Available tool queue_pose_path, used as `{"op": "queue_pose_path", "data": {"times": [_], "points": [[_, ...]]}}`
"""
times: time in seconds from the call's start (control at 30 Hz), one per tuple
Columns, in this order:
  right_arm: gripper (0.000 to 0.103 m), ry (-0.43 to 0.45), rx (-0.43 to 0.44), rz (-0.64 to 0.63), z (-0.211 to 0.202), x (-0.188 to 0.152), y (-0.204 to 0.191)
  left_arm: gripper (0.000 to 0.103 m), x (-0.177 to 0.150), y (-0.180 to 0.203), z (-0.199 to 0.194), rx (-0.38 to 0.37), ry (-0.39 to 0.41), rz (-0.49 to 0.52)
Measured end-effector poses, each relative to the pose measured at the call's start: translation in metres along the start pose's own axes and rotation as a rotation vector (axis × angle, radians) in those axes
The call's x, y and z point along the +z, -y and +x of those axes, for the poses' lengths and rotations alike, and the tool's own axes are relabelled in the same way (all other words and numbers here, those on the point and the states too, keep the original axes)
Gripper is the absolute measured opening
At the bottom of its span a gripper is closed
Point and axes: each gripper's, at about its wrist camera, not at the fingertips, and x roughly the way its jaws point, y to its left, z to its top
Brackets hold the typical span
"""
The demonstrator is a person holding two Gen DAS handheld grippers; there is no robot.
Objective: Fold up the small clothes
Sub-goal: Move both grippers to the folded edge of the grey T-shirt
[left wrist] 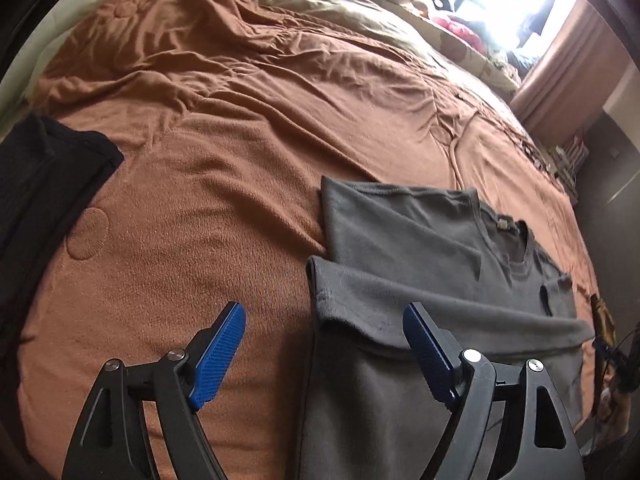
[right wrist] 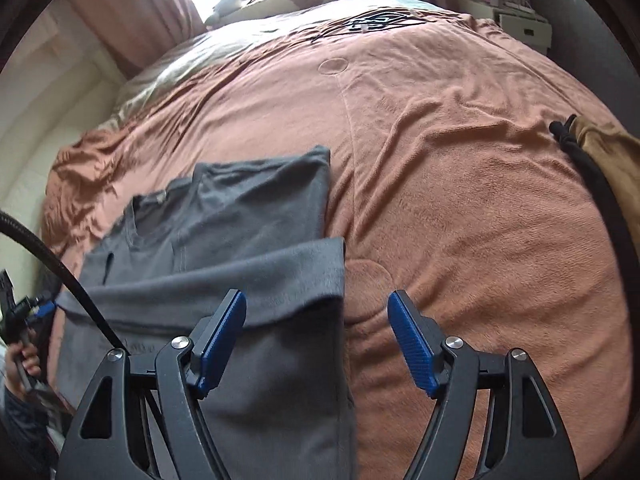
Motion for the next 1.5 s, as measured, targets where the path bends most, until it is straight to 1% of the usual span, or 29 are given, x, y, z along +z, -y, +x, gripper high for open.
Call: {"op": "queue_pose_path", "data": {"times": [0.17, 0.23, 0.4, 0.53, 0.6, 0.83, 0.97, 1.2, 1.27, 1.37, 1.43, 1.47, 1.5], "points": [[0.072, -0.041, -0.053, -0.09, 0.0, -0.004, -0.014, 0.082, -0.016, 0.016, 0.004, 0.043, -0.053, 0.123], [0.072, -0.057, -0.072, -0.124, 0.003, -0.006, -0.02, 0.082, -0.021, 0.022, 0.01, 0.071, -0.086, 0.169], [0.072, -0.106, -0.133, -0.191, 0.016, -0.01, -0.032, 0.082, -0.03, 0.028, 0.027, 0.174, -0.139, 0.256], [0.072, -0.129, -0.192, -0.223, 0.034, -0.007, -0.037, 0.082, -0.031, 0.028, 0.041, 0.235, -0.168, 0.282], [0.072, -0.135, -0.215, -0.225, 0.043, -0.003, -0.037, 0.082, -0.029, 0.027, 0.046, 0.249, -0.168, 0.285], [0.072, -0.127, -0.226, -0.229, 0.074, 0.017, -0.042, 0.084, -0.006, 0.031, 0.067, 0.277, -0.165, 0.277], [0.072, -0.101, -0.239, -0.217, 0.088, 0.034, -0.04, 0.086, 0.012, 0.031, 0.077, 0.266, -0.158, 0.253], [0.072, -0.091, -0.197, -0.145, 0.116, 0.057, -0.031, 0.086, 0.037, 0.033, 0.09, 0.24, -0.143, 0.229], [0.072, -0.08, -0.187, -0.124, 0.12, 0.062, -0.029, 0.086, 0.044, 0.033, 0.089, 0.226, -0.127, 0.203], [0.072, -0.059, -0.189, -0.102, 0.125, 0.069, -0.026, 0.079, 0.054, 0.028, 0.088, 0.216, -0.094, 0.148], [0.071, -0.041, -0.195, -0.091, 0.127, 0.072, -0.025, 0.069, 0.06, 0.02, 0.087, 0.192, -0.08, 0.085], [0.065, -0.035, -0.188, -0.085, 0.127, 0.073, -0.023, 0.067, 0.064, 0.013, 0.085, 0.169, -0.073, 0.037], [0.061, -0.033, -0.174, -0.078, 0.126, 0.073, -0.022, 0.063, 0.065, 0.008, 0.084, 0.15, -0.065, 0.002]]}}
